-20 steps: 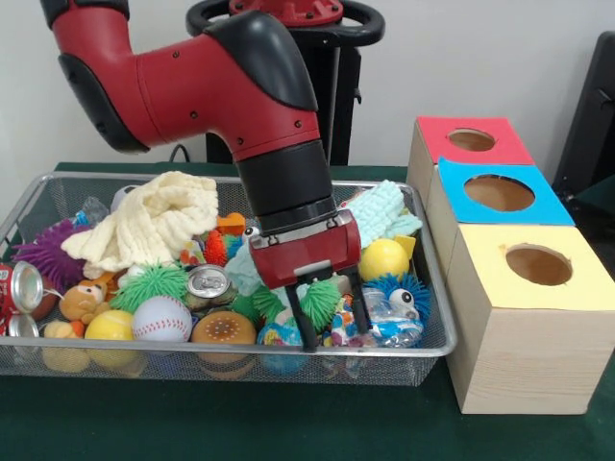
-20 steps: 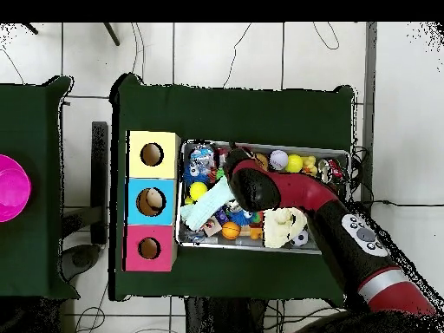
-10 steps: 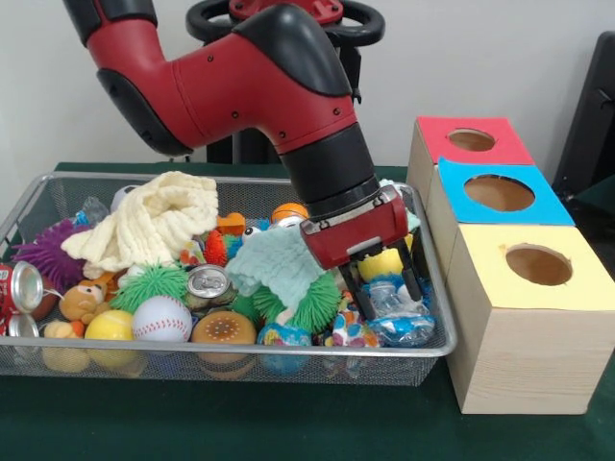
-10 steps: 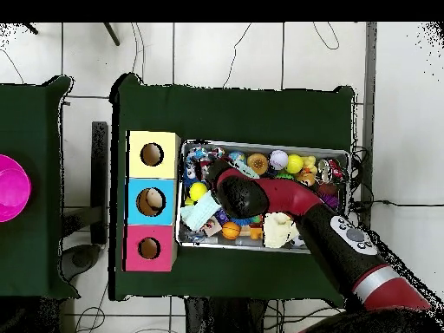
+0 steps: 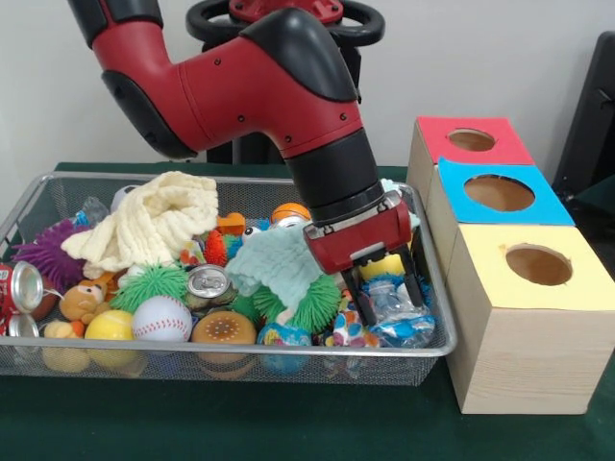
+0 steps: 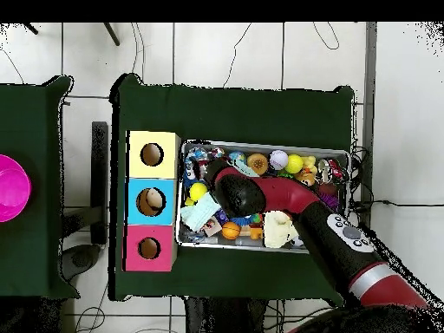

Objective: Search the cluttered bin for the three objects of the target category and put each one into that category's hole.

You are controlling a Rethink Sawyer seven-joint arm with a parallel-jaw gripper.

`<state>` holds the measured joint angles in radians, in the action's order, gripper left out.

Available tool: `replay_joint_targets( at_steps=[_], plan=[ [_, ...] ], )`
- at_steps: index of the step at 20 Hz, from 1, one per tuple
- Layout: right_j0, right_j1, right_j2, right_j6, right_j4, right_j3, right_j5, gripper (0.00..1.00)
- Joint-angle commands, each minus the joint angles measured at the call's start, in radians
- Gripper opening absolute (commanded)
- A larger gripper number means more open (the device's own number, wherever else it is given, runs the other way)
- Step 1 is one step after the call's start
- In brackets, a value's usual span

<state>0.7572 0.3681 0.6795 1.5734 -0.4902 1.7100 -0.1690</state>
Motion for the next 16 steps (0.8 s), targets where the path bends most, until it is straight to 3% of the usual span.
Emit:
replay_joint_targets(
  at_steps=[1, 5, 16],
  plan=[
    [-0.080, -0.031, -0.099, 0.002, -0.079, -0.043, -0.078, 1.00],
    [-0.124, 0.007, -0.162, 0.012, -0.097, -0.070, -0.059, 1.00],
    [-0.139, 0.033, -0.166, 0.020, -0.103, -0.072, -0.047, 1.00]
  ],
)
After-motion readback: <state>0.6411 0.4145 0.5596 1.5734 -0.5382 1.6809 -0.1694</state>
